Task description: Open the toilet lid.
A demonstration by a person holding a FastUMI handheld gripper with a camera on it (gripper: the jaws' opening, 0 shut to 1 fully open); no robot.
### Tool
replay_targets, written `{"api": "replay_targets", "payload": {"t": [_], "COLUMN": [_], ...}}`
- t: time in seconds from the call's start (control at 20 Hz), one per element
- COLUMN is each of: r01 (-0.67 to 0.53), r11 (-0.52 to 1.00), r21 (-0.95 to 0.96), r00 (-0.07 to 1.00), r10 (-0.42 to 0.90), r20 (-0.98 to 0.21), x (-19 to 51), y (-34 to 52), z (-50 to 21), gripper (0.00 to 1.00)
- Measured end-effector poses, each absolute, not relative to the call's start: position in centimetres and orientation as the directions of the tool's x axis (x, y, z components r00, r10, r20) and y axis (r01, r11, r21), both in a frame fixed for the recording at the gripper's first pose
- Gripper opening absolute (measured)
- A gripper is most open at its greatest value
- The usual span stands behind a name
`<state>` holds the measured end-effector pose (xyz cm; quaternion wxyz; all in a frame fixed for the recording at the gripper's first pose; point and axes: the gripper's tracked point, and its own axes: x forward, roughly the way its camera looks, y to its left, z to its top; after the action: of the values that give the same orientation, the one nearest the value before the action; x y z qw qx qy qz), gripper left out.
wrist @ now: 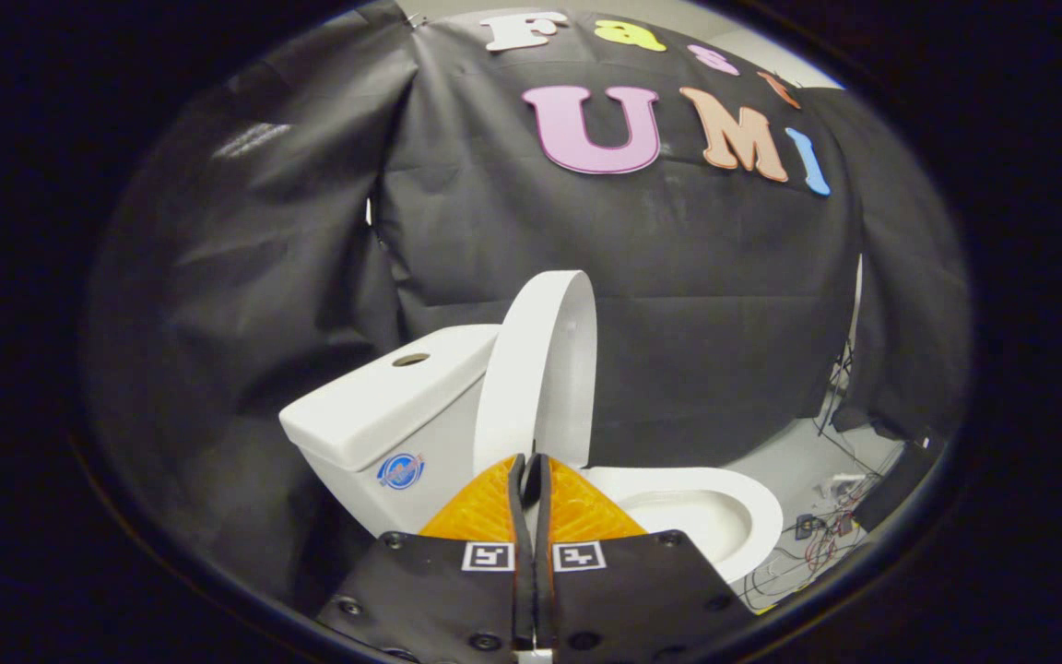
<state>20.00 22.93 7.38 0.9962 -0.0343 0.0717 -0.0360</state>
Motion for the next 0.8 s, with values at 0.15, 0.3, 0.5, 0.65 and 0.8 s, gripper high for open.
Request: {"api": "replay_targets", "payload": {"t": [0.15,0.3,0.5,0.65,0.8], "r01": [0.067,0.059,0.049,0.055,0.019], "r11": [0.992,0.99,0.986,0.982,0.977], "r21": [-0.105,-0.131,-0.159,-0.182,-0.212], "r00": [0.988,0.989,0.993,0.995,0.996], "r10": [-0.081,-0.076,-0.066,-0.07,-0.037], "r20": [-0.134,-0.126,-0.097,-0.077,-0.081], "x": [20.5,20.9,21.4,21.7,22.4], "y": [24.3,25.3,26.5,27.4,29.2], "z": [7.2,7.3,7.2,7.1,6.4], "gripper": [0.01,0.01,0.01,0.01,0.01]}}
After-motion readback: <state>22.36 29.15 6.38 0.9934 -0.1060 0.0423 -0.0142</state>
